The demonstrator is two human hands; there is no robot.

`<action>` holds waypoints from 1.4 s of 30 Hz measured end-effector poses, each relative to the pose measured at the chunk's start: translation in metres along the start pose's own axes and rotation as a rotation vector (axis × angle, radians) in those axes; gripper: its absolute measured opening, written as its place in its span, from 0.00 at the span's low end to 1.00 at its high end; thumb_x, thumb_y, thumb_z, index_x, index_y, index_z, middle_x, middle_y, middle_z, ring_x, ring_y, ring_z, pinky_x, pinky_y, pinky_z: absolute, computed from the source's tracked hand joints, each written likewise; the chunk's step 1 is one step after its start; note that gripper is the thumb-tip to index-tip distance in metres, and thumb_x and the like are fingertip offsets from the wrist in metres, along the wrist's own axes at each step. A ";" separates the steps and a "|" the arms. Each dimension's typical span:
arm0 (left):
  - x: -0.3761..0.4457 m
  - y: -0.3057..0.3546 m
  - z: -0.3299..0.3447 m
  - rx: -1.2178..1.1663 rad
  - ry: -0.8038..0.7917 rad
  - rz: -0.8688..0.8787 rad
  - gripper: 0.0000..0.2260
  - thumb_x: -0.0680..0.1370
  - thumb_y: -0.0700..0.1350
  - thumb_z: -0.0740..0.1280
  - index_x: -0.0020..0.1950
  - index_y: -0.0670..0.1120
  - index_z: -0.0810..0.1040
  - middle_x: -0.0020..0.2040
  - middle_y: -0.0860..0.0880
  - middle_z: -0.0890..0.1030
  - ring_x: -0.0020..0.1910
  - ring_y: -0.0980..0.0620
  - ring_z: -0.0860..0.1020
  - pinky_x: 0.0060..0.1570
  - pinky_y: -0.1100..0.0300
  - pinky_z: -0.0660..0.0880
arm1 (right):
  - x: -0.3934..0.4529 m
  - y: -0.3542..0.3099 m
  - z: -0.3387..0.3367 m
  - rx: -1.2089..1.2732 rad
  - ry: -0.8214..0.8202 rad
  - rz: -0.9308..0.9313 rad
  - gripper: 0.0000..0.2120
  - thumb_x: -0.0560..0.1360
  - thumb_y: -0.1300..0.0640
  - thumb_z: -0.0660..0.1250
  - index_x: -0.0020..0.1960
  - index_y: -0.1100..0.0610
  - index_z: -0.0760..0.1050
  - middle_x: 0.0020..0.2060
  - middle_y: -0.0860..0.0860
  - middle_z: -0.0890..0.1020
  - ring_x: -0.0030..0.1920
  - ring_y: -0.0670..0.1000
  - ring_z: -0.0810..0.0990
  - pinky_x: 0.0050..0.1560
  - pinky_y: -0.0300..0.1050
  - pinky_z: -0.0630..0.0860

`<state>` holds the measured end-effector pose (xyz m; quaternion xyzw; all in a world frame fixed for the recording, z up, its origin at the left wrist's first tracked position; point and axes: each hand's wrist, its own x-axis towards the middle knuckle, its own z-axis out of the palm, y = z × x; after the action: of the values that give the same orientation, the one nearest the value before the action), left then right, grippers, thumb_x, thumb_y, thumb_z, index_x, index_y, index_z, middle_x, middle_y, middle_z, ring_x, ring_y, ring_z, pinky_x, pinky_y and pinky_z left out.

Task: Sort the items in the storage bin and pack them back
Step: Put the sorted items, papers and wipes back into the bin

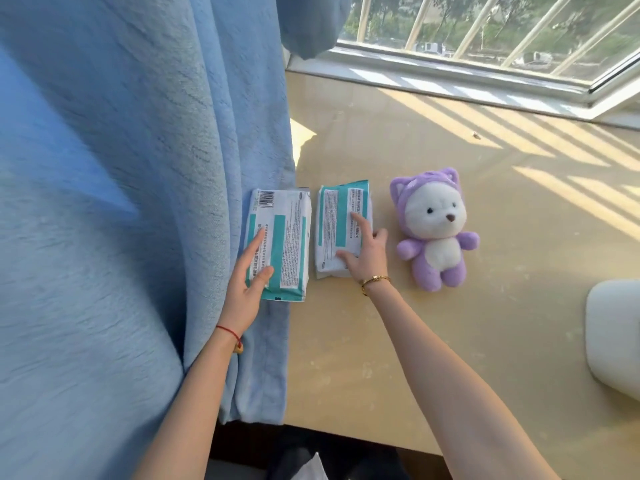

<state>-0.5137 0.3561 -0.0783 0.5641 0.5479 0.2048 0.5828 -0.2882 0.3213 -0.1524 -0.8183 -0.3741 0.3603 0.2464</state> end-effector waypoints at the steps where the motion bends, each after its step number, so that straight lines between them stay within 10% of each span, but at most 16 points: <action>1: -0.002 0.002 0.001 0.000 -0.001 0.000 0.25 0.80 0.34 0.60 0.76 0.50 0.62 0.73 0.55 0.67 0.69 0.63 0.67 0.62 0.71 0.68 | -0.002 -0.001 -0.002 0.027 0.005 0.001 0.38 0.69 0.62 0.75 0.73 0.43 0.63 0.52 0.53 0.66 0.43 0.50 0.71 0.58 0.41 0.71; 12: -0.056 0.034 0.008 -0.017 -0.088 -0.057 0.25 0.81 0.37 0.61 0.73 0.61 0.65 0.70 0.54 0.70 0.65 0.61 0.72 0.59 0.62 0.75 | -0.093 -0.001 -0.074 0.508 -0.041 0.078 0.29 0.68 0.62 0.72 0.62 0.38 0.71 0.62 0.48 0.77 0.59 0.52 0.80 0.56 0.56 0.80; 26: -0.177 0.109 0.031 -0.019 -0.162 0.005 0.25 0.80 0.41 0.64 0.64 0.73 0.69 0.67 0.52 0.73 0.62 0.52 0.77 0.49 0.55 0.81 | -0.287 -0.001 -0.178 0.733 0.111 0.018 0.27 0.73 0.67 0.71 0.66 0.48 0.69 0.59 0.49 0.75 0.52 0.53 0.83 0.37 0.45 0.82; 42: -0.280 0.146 0.111 -0.020 -0.274 0.145 0.23 0.81 0.40 0.63 0.71 0.62 0.68 0.63 0.62 0.72 0.60 0.61 0.76 0.47 0.65 0.78 | -0.415 0.093 -0.254 0.808 0.354 -0.023 0.28 0.72 0.65 0.72 0.67 0.46 0.70 0.63 0.46 0.72 0.58 0.54 0.80 0.38 0.43 0.82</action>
<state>-0.4502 0.1094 0.1383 0.6188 0.4189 0.1728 0.6417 -0.2419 -0.0959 0.1108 -0.7012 -0.1640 0.3291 0.6109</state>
